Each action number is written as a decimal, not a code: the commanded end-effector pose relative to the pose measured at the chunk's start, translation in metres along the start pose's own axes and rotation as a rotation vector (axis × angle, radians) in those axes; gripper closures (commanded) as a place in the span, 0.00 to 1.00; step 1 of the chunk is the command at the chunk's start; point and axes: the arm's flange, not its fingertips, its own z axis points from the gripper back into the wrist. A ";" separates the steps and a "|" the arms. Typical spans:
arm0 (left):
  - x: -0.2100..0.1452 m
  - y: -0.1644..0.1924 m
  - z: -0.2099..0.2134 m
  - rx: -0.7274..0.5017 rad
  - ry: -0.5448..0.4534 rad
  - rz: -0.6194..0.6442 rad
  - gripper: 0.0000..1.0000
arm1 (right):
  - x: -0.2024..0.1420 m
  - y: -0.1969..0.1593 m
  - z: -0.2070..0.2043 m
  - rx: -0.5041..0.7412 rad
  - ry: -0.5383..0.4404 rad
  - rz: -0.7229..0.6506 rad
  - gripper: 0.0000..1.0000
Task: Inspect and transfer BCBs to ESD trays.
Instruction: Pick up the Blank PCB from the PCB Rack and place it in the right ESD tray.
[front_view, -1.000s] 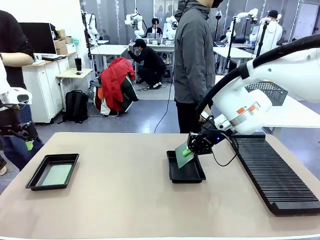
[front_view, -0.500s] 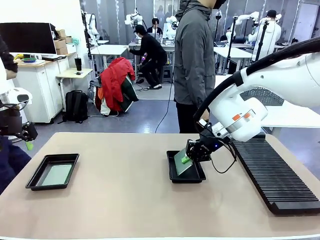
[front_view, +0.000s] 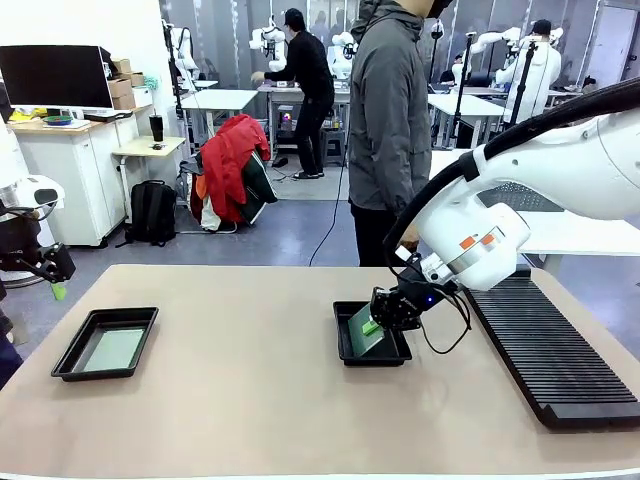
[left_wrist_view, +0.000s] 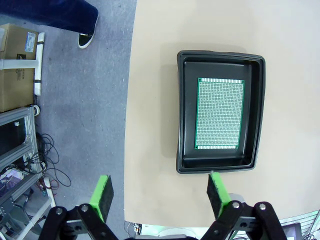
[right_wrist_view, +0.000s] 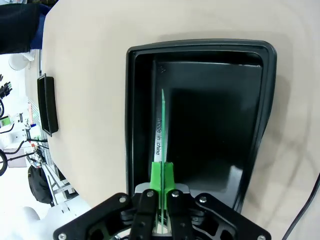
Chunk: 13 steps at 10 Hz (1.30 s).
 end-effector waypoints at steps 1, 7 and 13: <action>0.001 0.000 -0.001 0.001 -0.003 0.001 0.00 | 0.000 0.000 -0.006 0.006 -0.036 -0.005 0.98; 0.001 0.000 -0.001 0.001 -0.003 0.001 0.00 | 0.000 0.000 0.000 0.000 0.000 0.000 0.98; 0.001 0.000 -0.001 0.001 -0.003 0.001 0.00 | 0.000 0.013 0.001 -0.052 -0.005 0.005 0.65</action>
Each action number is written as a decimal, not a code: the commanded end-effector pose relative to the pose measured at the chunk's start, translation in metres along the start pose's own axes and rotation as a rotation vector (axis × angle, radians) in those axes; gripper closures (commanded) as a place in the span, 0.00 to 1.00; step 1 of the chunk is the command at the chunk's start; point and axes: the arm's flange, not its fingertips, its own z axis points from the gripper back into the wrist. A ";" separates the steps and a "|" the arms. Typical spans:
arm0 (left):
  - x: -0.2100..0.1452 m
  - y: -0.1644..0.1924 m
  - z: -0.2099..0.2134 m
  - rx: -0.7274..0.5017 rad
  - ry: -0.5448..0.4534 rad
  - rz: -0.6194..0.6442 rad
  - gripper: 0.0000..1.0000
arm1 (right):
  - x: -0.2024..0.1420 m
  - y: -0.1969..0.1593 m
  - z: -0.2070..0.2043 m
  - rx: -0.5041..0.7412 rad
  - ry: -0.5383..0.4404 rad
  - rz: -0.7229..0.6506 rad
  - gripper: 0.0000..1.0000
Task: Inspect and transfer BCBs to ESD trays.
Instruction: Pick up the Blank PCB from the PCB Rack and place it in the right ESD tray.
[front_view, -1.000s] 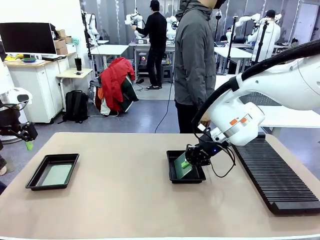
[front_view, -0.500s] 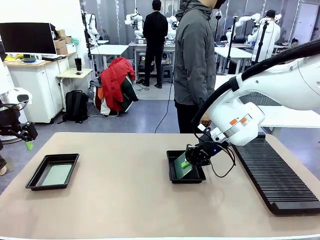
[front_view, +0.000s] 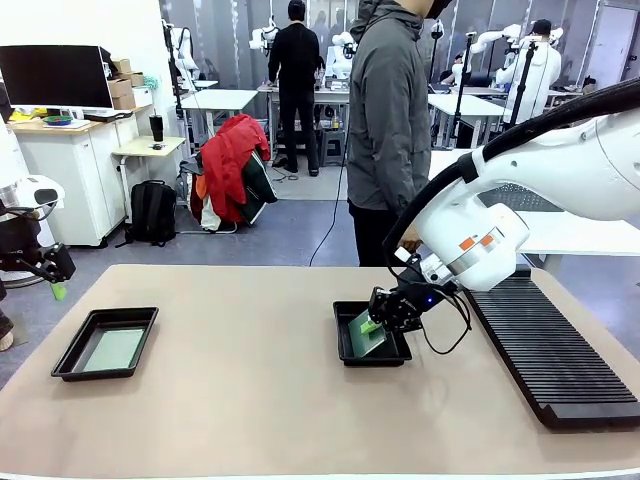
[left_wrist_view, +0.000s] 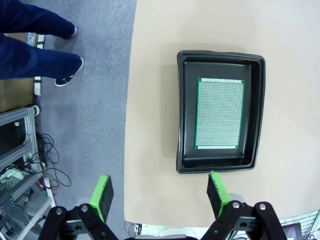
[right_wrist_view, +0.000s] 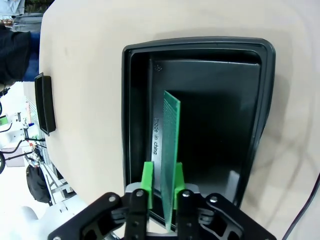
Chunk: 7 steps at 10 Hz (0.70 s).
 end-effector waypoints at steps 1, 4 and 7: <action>0.001 0.000 -0.001 0.001 -0.003 0.001 0.00 | 0.000 0.018 0.002 -0.083 -0.004 -0.005 0.75; 0.001 0.000 -0.001 0.001 -0.003 0.001 0.00 | -0.001 0.043 0.009 -0.188 0.009 0.009 0.27; 0.001 0.000 -0.001 0.001 -0.003 0.001 0.00 | 0.003 0.069 0.024 -0.396 0.025 0.017 0.18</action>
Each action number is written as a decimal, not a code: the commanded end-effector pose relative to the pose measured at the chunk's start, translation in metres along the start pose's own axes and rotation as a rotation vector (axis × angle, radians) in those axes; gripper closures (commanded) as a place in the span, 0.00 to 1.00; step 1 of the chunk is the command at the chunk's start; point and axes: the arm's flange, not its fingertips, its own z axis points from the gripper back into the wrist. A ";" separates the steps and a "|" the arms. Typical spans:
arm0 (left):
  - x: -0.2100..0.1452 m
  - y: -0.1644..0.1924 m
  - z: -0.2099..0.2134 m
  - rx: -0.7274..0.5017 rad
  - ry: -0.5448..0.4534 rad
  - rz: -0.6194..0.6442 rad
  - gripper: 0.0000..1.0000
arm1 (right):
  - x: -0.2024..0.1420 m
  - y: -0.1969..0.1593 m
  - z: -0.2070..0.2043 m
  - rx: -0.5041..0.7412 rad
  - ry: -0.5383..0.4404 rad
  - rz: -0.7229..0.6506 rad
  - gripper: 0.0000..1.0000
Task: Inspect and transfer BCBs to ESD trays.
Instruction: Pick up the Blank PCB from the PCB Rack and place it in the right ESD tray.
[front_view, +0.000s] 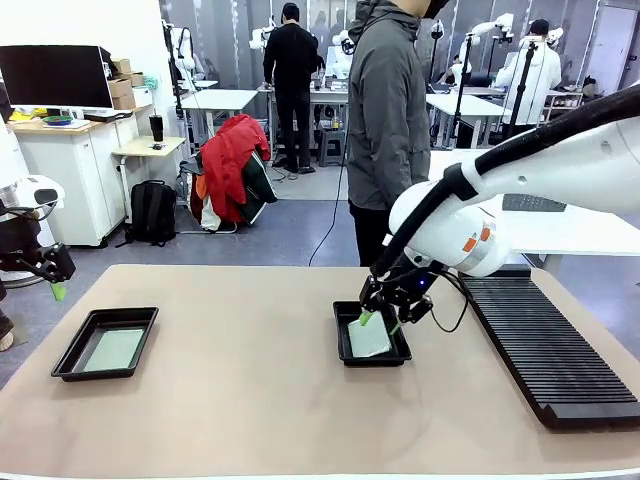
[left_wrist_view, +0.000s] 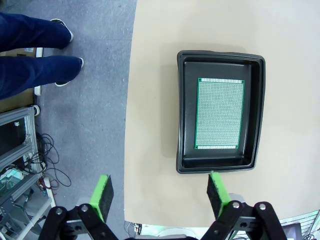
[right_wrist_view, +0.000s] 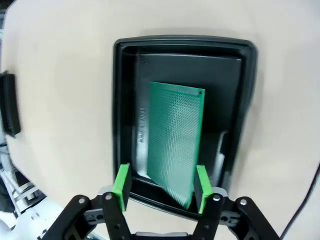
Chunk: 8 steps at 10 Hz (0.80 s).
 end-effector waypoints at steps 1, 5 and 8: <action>0.001 0.000 -0.001 0.001 -0.003 0.001 0.00 | 0.007 0.021 0.018 -0.143 0.029 -0.023 0.00; 0.001 0.000 -0.001 0.001 -0.003 0.001 0.00 | 0.014 0.032 0.040 -0.295 0.068 -0.031 0.00; 0.001 0.000 -0.001 0.001 -0.003 0.001 0.00 | 0.017 0.028 0.046 -0.306 0.067 -0.016 0.00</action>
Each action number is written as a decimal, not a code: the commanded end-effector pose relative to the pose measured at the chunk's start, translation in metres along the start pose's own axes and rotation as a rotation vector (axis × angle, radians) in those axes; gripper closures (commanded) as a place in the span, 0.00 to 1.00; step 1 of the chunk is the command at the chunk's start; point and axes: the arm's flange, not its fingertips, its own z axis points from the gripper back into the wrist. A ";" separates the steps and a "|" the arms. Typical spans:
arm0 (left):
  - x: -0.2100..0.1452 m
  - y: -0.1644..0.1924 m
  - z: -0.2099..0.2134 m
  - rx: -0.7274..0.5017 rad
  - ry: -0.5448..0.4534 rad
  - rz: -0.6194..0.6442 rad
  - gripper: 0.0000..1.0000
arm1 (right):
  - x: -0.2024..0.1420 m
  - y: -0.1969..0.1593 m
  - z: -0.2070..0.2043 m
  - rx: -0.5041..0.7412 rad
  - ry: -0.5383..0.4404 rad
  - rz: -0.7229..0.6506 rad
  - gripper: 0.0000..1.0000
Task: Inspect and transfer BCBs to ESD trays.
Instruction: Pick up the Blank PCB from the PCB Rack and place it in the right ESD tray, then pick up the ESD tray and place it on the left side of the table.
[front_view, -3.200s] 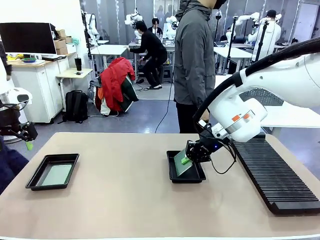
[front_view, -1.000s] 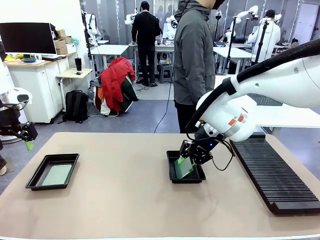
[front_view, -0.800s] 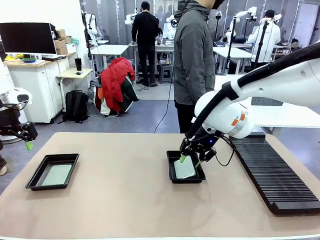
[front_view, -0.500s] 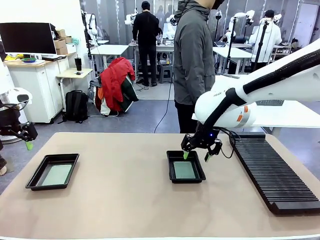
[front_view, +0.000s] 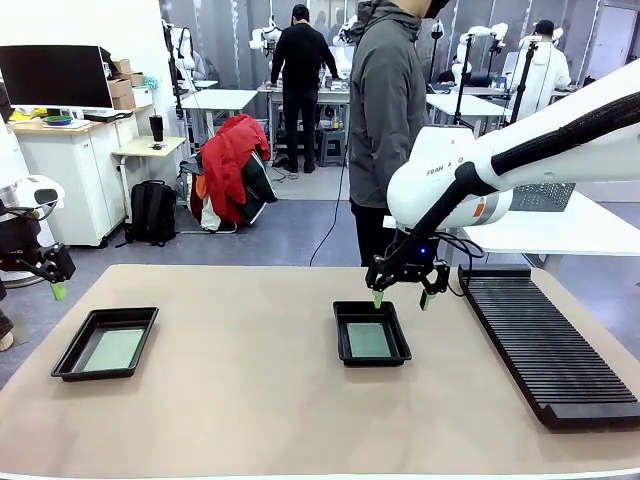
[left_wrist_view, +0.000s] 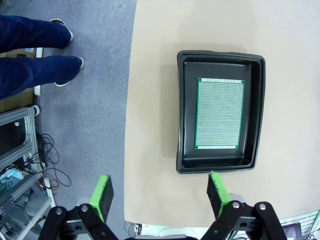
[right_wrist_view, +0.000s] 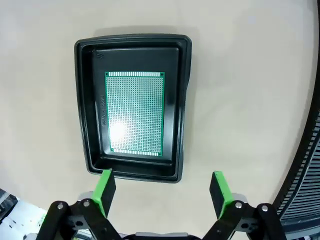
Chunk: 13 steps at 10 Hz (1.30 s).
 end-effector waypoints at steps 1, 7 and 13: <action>0.001 0.000 -0.001 0.001 -0.003 0.001 0.00 | -0.001 0.000 -0.001 0.001 0.002 -0.001 0.00; 0.001 0.000 -0.001 0.001 -0.003 0.001 0.00 | -0.001 0.000 -0.001 0.001 0.002 -0.001 0.00; 0.001 0.000 -0.001 0.001 -0.003 0.001 0.00 | -0.001 0.000 -0.001 0.001 0.002 -0.001 0.00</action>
